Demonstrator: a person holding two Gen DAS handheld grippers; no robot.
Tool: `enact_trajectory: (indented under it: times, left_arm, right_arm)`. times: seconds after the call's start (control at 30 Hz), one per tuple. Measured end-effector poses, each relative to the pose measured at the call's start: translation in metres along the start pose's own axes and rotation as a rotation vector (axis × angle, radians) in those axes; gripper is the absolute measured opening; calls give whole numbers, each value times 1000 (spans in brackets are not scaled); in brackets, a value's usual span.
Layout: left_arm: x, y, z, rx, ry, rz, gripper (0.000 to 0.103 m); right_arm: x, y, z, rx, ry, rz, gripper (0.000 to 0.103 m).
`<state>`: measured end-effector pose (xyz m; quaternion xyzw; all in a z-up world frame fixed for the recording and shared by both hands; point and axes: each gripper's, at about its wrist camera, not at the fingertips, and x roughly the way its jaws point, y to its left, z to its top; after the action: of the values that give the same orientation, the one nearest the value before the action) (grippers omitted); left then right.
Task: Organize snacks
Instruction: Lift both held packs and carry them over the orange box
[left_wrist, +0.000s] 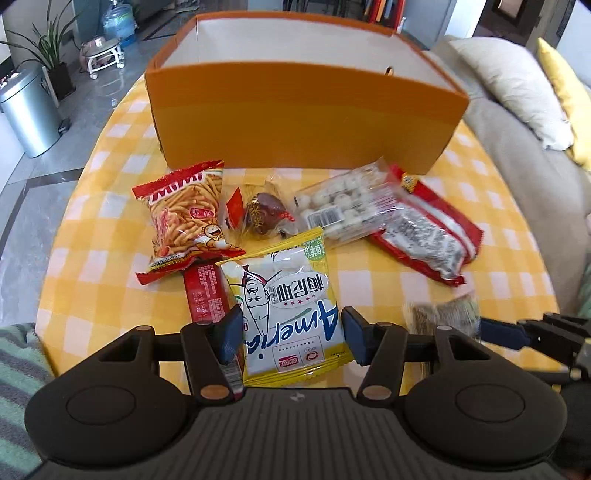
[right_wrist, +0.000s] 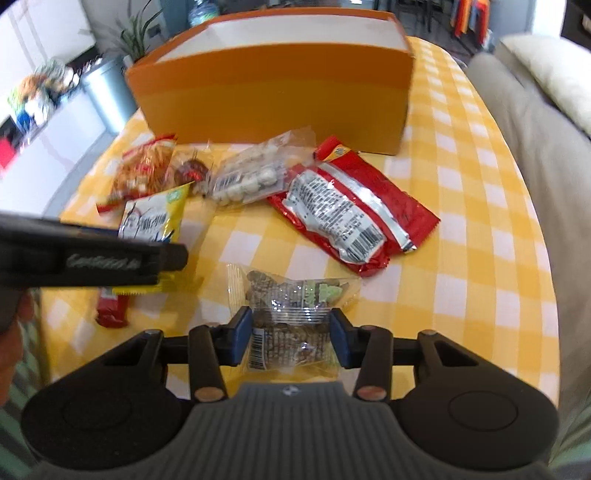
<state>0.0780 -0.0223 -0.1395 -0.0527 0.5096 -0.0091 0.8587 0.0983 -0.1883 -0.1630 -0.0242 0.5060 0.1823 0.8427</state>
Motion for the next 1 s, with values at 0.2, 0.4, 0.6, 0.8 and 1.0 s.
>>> enact_trajectory:
  times: [0.2, 0.4, 0.6, 0.8, 1.0]
  left_arm:
    - [-27, 3, 5, 24, -55, -14, 64]
    - [-51, 12, 28, 27, -115, -43, 64]
    - [-67, 22, 71, 37, -174, -74, 64]
    - [-75, 28, 125, 39, -204, -133, 64]
    - [-60, 27, 175, 81, -184, -116, 64]
  right_arm:
    - [-24, -2, 8, 51, -65, 5, 43]
    - [-51, -3, 25, 58, -138, 6, 43]
    - [-76, -7, 62, 60, -201, 52, 43]
    - [-84, -11, 116, 46, -226, 90, 43]
    - [-76, -14, 175, 3, -224, 82, 43]
